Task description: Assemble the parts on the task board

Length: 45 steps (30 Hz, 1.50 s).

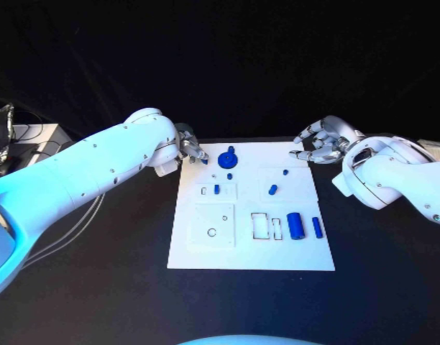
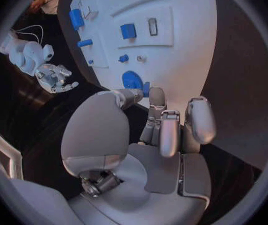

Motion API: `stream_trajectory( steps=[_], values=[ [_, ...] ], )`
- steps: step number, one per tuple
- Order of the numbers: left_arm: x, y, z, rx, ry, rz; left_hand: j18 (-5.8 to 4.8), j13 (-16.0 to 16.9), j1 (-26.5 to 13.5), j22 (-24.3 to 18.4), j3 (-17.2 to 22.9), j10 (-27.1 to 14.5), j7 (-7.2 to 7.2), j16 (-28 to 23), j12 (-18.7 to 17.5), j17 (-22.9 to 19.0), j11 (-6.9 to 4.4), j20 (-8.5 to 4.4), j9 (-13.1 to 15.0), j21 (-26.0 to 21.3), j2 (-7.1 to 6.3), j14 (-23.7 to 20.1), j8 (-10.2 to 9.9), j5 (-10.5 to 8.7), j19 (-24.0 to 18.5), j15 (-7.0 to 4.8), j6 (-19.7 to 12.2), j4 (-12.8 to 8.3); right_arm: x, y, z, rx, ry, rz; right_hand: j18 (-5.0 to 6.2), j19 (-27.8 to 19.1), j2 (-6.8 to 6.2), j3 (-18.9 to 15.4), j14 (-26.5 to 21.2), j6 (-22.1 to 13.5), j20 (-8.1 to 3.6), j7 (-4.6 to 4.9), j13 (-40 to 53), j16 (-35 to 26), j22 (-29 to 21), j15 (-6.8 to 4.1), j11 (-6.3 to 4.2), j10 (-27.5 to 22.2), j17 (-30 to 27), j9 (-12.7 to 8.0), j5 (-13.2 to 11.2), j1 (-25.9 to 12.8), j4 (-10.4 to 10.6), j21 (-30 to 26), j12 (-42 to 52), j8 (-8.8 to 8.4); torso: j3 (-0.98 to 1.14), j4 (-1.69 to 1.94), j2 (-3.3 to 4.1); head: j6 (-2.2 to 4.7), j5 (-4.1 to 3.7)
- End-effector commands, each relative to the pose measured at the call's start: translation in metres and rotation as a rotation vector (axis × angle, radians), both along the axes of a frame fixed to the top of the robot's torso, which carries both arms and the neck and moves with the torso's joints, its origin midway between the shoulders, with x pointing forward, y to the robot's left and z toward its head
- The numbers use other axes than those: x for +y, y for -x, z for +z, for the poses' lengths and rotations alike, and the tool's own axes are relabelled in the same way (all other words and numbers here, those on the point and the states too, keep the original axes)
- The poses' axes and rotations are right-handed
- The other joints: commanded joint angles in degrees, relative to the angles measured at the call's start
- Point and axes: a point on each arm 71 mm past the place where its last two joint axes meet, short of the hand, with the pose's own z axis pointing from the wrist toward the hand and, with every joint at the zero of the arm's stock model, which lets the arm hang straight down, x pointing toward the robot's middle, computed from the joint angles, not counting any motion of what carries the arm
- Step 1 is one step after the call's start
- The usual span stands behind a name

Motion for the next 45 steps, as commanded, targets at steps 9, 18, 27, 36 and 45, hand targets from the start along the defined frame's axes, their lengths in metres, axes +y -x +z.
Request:
stream_trajectory(
  steps=[9,18,27,36,45],
  values=[
    [-0.003,0.025,0.01,-0.052,0.028,-0.033,-0.92,1.42,-2.92,1.84,11.21,2.51,-1.19,0.7,0.99,12.68,-0.66,-0.61,1.18,1.36,-1.28,5.15,0.95,3.67,1.67,-1.12,2.24,-10.28,-0.005,-0.003,0.0,-0.011,0.008,-0.003,-0.17,4.84,0.17,0.42,5.75,-0.36,-0.26,0.13,10.46,-0.18,13.25,-0.22,-0.18,1.16,13.76,0.06,0.31,-0.57,0.12,-0.26,-0.11,0.3,0.05,1.05,-1.07,-0.87,-0.17],
    [-0.001,0.044,-0.001,-0.048,0.019,-0.044,-1.07,2.23,-3.37,2.5,11.76,3.46,-1.41,0.64,1.49,12.58,-0.88,-0.81,1.22,1.75,-1.56,5.13,1.01,4.25,2.14,-1.33,2.76,-10.79,-0.007,-0.004,-0.001,-0.011,0.01,-0.009,-0.18,4.86,0.16,0.44,5.75,-0.38,-0.26,0.13,10.43,-0.18,13.28,-0.22,-0.18,1.13,13.77,0.06,0.32,-0.61,0.13,-0.22,-0.14,0.32,0.2,1.42,-1.67,-1.75,-0.09],
    [-0.005,0.058,-0.029,-0.035,0.019,-0.037,-1.13,2.67,-3.6,2.79,12.05,3.92,-1.51,0.61,1.75,12.54,-0.98,-0.91,1.23,1.93,-1.72,5.13,1.03,4.5,2.35,-1.43,3.03,-11.01,-0.006,-0.004,-0.001,-0.015,0.008,-0.006,-0.18,4.86,0.16,0.44,5.75,-0.38,-0.26,0.13,10.43,-0.18,13.28,-0.22,-0.18,1.13,13.77,0.06,0.32,-0.61,0.13,-0.22,-0.14,0.32,0.24,1.51,-1.77,-2.22,-0.02],
    [-0.013,0.065,-0.043,-0.027,0.01,-0.053,-1.21,2.95,-3.79,3.16,12.21,4.24,-1.58,0.62,1.93,12.56,-1.05,-0.97,1.24,2.14,-1.82,5.14,1.05,4.63,2.59,-1.5,3.2,-11.12,-0.006,-0.003,-0.001,-0.016,0.007,-0.004,-0.18,4.86,0.16,0.44,5.75,-0.38,-0.26,0.13,10.43,-0.18,13.28,-0.22,-0.18,1.13,13.77,0.06,0.32,-0.61,0.13,-0.22,-0.14,0.32,0.3,1.44,-1.62,-2.52,-0.19],
    [-0.017,0.068,-0.052,-0.004,-0.016,-0.073,-1.24,3.03,-3.83,3.28,12.24,4.3,-1.59,0.63,1.98,12.57,-1.06,-0.99,1.24,2.21,-1.83,5.15,1.05,4.65,2.66,-1.51,3.22,-11.13,-0.006,-0.002,-0.001,-0.015,0.007,-0.004,-0.18,4.86,0.16,0.44,5.75,-0.38,-0.26,0.13,10.43,-0.18,13.28,-0.22,-0.18,1.13,13.77,0.06,0.32,-0.61,0.13,-0.22,-0.14,0.32,0.25,1.54,-1.63,-3.01,-0.3]
  ],
)
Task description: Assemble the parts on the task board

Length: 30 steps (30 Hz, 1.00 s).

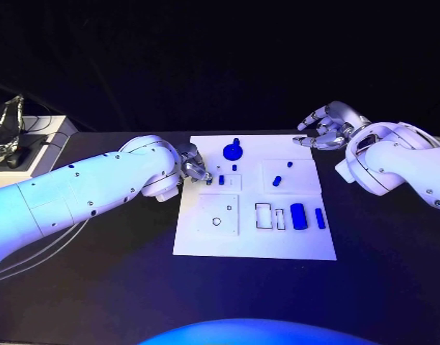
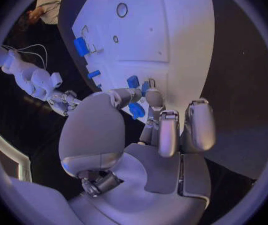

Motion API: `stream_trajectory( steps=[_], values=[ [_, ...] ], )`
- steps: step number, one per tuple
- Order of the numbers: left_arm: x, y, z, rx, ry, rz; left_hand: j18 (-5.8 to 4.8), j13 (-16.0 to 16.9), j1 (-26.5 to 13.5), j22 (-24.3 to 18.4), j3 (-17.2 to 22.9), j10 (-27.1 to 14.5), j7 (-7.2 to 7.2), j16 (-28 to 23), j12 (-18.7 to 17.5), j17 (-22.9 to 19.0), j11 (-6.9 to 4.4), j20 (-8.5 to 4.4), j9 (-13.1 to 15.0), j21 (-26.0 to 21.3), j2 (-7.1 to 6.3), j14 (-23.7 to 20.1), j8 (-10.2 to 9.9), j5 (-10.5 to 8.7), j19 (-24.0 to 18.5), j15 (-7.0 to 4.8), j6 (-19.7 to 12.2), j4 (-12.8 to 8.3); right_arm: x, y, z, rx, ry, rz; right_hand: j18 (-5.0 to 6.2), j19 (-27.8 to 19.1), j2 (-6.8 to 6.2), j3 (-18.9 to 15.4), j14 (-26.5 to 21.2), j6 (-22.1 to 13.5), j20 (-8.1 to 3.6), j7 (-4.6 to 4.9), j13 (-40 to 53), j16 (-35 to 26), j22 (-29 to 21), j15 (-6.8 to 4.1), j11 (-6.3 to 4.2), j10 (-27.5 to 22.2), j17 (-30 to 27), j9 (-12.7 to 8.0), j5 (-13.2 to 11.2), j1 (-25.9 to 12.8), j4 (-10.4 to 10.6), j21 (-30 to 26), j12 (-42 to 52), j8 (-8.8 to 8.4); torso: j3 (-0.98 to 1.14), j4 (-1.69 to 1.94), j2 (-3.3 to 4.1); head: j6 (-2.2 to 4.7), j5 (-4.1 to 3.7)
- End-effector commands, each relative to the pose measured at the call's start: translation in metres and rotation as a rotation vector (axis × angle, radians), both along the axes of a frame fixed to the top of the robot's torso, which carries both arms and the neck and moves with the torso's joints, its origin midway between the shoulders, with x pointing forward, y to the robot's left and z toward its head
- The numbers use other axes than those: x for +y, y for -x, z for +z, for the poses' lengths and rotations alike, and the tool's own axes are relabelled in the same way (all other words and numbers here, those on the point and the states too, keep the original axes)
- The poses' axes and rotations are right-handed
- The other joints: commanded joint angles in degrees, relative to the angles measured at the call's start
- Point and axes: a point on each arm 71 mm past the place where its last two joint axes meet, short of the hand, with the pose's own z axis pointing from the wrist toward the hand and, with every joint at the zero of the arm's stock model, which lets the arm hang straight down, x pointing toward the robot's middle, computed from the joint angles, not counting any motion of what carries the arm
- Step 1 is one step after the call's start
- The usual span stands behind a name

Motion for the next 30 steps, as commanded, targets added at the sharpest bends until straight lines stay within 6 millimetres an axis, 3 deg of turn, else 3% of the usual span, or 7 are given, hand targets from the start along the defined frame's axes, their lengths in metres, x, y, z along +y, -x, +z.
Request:
stream_trajectory(
  steps=[1,30],
  values=[
    [-0.0025,0.0006,-0.0015,-0.004,-0.014,-0.009,-0.33,0.05,-0.28,0.05,9.65,0.5,-1.27,0.29,0.29,12.57,0.07,-0.06,1.14,0.27,0.41,5.14,0.37,0.19,0.52,-0.31,1.66,-9.31,0.0012,0.0007,0.0008,-0.011,0.003,0.013,-0.18,4.86,0.16,0.29,5.75,-0.38,-0.26,0.13,10.41,-0.18,13.31,-0.22,-0.18,1.13,13.77,0.07,0.32,-0.61,-0.03,-0.22,-0.14,0.33,-0.05,0.06,0.0,-0.15,-0.08],
    [0.0021,-0.0011,-0.0053,-0.014,-0.081,-0.021,-0.35,-0.07,-0.42,0.14,9.84,0.59,-1.33,0.31,0.2,12.6,0.01,-0.13,1.15,0.33,0.37,5.16,0.37,0.29,0.6,-0.37,1.76,-9.43,-0.001,0.0018,0.0008,-0.009,0.006,0.012,-0.16,4.82,0.11,0.41,5.73,-0.4,-0.28,0.11,10.38,-0.2,13.25,-0.23,-0.2,1.12,13.7,0.09,0.36,-0.7,-0.05,-0.32,-0.16,0.42,-0.02,0.04,-0.09,-0.67,-0.19]
  ],
)
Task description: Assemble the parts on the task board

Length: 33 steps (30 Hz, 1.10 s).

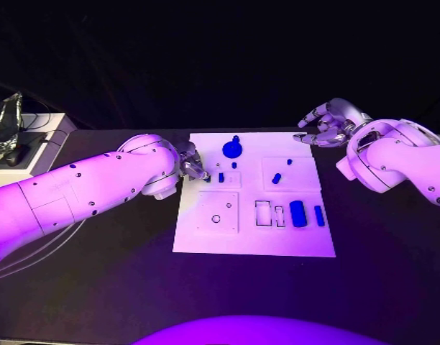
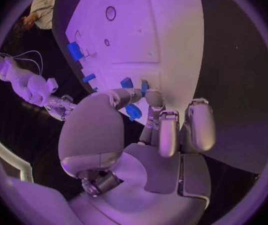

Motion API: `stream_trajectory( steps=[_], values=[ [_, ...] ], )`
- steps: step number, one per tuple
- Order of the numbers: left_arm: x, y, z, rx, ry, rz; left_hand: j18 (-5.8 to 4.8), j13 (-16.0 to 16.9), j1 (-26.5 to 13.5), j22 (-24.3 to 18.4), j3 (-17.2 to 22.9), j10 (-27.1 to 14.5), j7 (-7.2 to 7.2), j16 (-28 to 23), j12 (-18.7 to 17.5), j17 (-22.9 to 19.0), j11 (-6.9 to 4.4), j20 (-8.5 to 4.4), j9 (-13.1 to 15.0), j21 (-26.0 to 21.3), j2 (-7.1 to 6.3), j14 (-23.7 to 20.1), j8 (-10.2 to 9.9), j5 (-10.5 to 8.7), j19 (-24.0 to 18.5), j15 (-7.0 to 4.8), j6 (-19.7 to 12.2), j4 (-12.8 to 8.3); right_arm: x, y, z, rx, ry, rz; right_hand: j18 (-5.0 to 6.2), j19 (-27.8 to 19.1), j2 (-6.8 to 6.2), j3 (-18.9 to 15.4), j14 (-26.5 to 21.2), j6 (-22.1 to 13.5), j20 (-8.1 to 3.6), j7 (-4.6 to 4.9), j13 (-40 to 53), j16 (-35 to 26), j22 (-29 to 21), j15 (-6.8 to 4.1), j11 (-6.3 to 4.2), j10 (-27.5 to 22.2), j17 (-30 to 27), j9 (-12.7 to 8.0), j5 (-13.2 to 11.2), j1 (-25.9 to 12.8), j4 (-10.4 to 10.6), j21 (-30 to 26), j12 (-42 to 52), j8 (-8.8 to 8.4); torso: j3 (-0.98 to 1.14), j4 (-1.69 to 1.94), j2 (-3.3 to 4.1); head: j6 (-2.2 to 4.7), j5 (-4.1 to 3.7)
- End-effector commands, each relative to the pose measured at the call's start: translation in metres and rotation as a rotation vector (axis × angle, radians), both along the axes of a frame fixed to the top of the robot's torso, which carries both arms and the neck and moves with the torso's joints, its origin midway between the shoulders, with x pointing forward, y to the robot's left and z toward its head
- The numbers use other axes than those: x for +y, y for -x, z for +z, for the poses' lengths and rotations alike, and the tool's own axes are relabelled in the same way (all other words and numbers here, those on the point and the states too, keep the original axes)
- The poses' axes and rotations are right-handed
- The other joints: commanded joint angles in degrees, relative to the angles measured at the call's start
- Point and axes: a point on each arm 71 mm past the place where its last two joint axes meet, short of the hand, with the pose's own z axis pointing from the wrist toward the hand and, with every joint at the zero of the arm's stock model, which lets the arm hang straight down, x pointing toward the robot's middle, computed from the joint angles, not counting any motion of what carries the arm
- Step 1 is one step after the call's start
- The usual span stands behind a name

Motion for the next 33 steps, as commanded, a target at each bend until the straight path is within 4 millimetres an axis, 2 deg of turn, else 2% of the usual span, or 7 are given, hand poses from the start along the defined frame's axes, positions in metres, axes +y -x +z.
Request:
stream_trajectory(
  steps=[1,12,24,28,33],
  values=[
    [0.0,0.001,-0.001,0.006,-0.029,-0.014,-0.37,-0.06,-0.01,0.08,8.1,0.2,-1.23,0.31,0.2,12.6,0.0,0.08,1.09,0.35,0.78,5.16,0.1,0.32,0.4,-0.38,1.67,-7.69,0.001,0.0,0.001,-0.009,0.006,0.014,-0.15,4.82,-0.13,0.41,5.73,-0.41,-0.28,0.11,10.41,-0.2,13.21,-0.23,-0.2,1.12,13.7,0.09,0.36,-0.46,-0.05,-0.32,-0.16,0.2,0.01,-0.04,0.02,-0.08,0.0],
    [-0.006,0.002,-0.003,0.031,-0.034,-0.037,-0.37,0.01,-0.23,0.07,8.11,0.32,-1.25,0.29,0.22,12.57,-0.02,0.03,1.1,0.35,0.61,5.16,0.1,0.27,0.42,-0.41,1.71,-7.77,0.001,0.0,0.001,-0.009,0.006,0.014,-0.15,4.82,-0.13,0.41,5.73,-0.41,-0.28,0.11,10.41,-0.2,13.21,-0.23,-0.2,1.12,13.7,0.09,0.36,-0.46,-0.05,-0.32,-0.16,0.2,0.09,-0.02,0.03,-0.34,-0.06],
    [-0.01,0.002,-0.005,0.047,-0.033,-0.048,-0.48,1.42,-1.57,0.53,6.85,1.75,-1.7,0.6,1.16,13.19,-0.33,-0.11,1.38,0.56,0.2,5.37,0.43,-0.24,0.7,-0.57,2.2,-7.41,0.002,0.0,0.001,-0.01,0.005,0.015,-0.15,4.82,-0.13,0.41,5.73,-0.41,-0.28,0.11,10.41,-0.2,13.21,-0.23,-0.2,1.12,13.7,0.09,0.36,-0.46,-0.05,-0.32,-0.16,0.2,0.05,-0.02,-0.01,-0.42,-0.15],
    [-0.011,0.001,-0.005,0.038,-0.026,-0.043,-0.54,1.42,-2.02,0.8,5.7,2.32,-2.04,0.68,1.21,13.34,-0.59,-0.27,1.56,0.68,0.45,5.42,0.59,-0.57,0.88,-0.76,2.34,-7.05,0.001,0.0,0.001,-0.011,0.005,0.014,-0.14,4.8,-0.12,0.51,5.71,-0.4,-0.29,0.1,10.36,-0.23,13.18,-0.25,-0.21,1.09,13.62,0.11,0.39,-0.57,-0.03,-0.37,-0.19,0.28,0.12,-0.04,-0.02,-0.39,-0.13],
    [-0.012,0.0,-0.005,0.025,-0.016,-0.034,-0.62,1.98,-2.64,1.12,3.3,3.14,-2.59,0.83,1.56,13.65,-0.97,-0.55,1.84,0.81,1.17,5.52,0.94,-1.32,1.1,-1.07,3.02,-6.1,0.001,0.001,0.001,-0.011,0.005,0.014,-0.12,4.76,-0.1,0.53,5.71,-0.4,-0.29,0.1,10.35,-0.24,13.12,-0.25,-0.21,1.08,13.61,0.11,0.43,-0.59,-0.02,-0.45,-0.2,0.29,0.04,-0.04,0.05,-0.37,-0.13]
  ],
)
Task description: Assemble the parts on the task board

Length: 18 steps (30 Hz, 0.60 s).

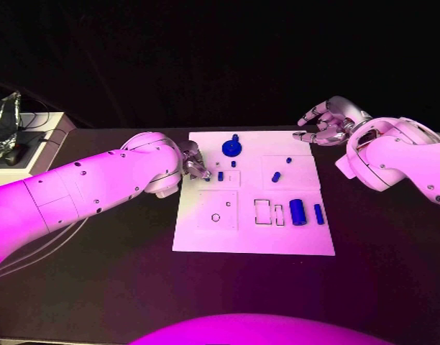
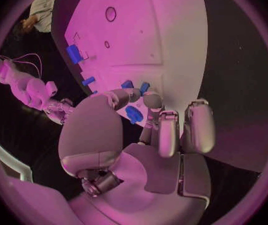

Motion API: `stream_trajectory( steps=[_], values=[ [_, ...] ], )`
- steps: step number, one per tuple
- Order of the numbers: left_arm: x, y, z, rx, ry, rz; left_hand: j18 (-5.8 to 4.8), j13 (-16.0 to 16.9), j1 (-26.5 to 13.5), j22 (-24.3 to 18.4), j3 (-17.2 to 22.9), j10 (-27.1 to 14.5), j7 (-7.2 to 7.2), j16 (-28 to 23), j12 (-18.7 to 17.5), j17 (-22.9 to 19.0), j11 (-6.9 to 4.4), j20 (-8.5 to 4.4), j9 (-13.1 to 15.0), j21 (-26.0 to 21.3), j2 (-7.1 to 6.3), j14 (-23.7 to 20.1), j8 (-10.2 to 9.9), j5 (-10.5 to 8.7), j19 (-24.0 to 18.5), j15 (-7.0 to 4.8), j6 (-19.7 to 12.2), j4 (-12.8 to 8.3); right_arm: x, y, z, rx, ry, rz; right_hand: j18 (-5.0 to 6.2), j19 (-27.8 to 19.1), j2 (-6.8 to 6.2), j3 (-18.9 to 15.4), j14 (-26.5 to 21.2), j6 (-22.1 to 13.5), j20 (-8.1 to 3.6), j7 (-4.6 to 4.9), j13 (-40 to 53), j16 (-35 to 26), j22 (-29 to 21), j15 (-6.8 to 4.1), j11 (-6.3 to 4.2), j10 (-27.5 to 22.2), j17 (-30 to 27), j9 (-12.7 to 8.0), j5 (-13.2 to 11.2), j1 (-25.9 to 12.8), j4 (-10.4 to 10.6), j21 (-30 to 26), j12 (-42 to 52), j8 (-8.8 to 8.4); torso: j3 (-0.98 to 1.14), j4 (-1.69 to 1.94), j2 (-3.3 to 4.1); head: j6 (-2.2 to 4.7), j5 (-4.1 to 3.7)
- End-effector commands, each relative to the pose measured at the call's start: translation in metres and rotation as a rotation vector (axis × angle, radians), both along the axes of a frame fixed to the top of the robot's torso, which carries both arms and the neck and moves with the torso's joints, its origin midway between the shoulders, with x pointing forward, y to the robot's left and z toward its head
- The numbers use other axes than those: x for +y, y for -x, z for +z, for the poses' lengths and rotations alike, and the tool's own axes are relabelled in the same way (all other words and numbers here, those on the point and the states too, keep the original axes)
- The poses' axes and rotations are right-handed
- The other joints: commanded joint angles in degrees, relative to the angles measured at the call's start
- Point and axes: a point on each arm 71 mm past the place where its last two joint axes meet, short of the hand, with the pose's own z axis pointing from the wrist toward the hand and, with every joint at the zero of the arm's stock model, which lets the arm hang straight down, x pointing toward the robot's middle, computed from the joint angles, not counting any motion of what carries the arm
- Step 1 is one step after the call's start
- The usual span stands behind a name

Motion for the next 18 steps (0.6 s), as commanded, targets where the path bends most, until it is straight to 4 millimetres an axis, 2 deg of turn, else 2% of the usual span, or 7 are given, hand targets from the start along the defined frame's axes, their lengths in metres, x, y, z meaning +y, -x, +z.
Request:
stream_trajectory(
  steps=[1,2,14,18],
  values=[
    [-0.0041,0.0016,-0.0031,0.011,0.008,-0.013,-0.63,0.26,-0.05,0.09,4.29,0.42,-1.72,0.4,0.23,13.68,-0.09,-0.11,0.15,0.38,0.49,5.72,0.17,-0.3,0.23,-0.46,2.11,-4.81,0.0012,0.0005,0.0007,-0.011,0.005,0.014,-0.11,4.76,-0.08,0.38,5.72,-0.4,-0.29,0.1,10.34,-0.23,13.13,-0.25,-0.21,1.06,13.63,0.05,0.24,-0.6,0.13,-0.23,-0.22,0.3,-0.02,-0.01,0.05,-0.02,0.01],
    [-0.0046,0.0012,-0.0031,0.009,0.01,-0.012,-0.66,0.32,-0.35,0.16,2.85,0.58,-1.92,0.39,0.22,13.66,-0.24,-0.27,0.2,0.39,0.8,5.72,0.11,-0.53,0.29,-0.6,2.31,-4.19,0.0012,0.0005,0.0007,-0.01,0.005,0.014,-0.11,4.76,-0.08,0.38,5.72,-0.4,-0.29,0.1,10.34,-0.23,13.13,-0.25,-0.21,1.06,13.63,0.05,0.24,-0.6,0.13,-0.23,-0.22,0.3,-0.03,0.01,0.05,-0.05,-0.01],
    [-0.0073,-0.0002,-0.003,0.0,0.022,-0.004,-0.7,0.48,-1.11,0.31,-0.18,0.64,-2.18,0.36,0.18,13.61,-0.43,-0.5,0.16,0.41,0.99,5.7,-0.21,-0.66,0.44,-0.8,2.73,-2.52,0.0011,0.0002,0.0006,-0.01,0.006,0.014,-0.12,4.76,-0.06,0.46,5.7,-0.41,-0.3,0.09,10.35,-0.25,13.14,-0.26,-0.22,1.08,13.58,0.06,0.45,-0.61,0.12,-0.22,-0.21,0.33,-0.05,0.04,0.05,-0.02,-0.08],
    [-0.0071,-0.0009,-0.0034,0.0,0.018,-0.002,-0.69,0.43,-1.74,0.24,-3.1,0.4,-2.25,0.28,0.05,13.47,-0.47,-0.59,0.06,0.31,1.12,5.66,-0.57,-0.78,0.42,-0.87,3.04,-0.84,0.0011,0.0003,0.0006,-0.01,0.006,0.014,-0.13,4.78,-0.05,0.51,5.71,-0.43,-0.3,0.09,10.37,-0.24,13.16,-0.26,-0.23,1.1,13.59,0.06,0.58,-0.62,0.11,-0.19,-0.19,0.34,-0.04,0.02,0.08,0.03,-0.09]
  ],
)
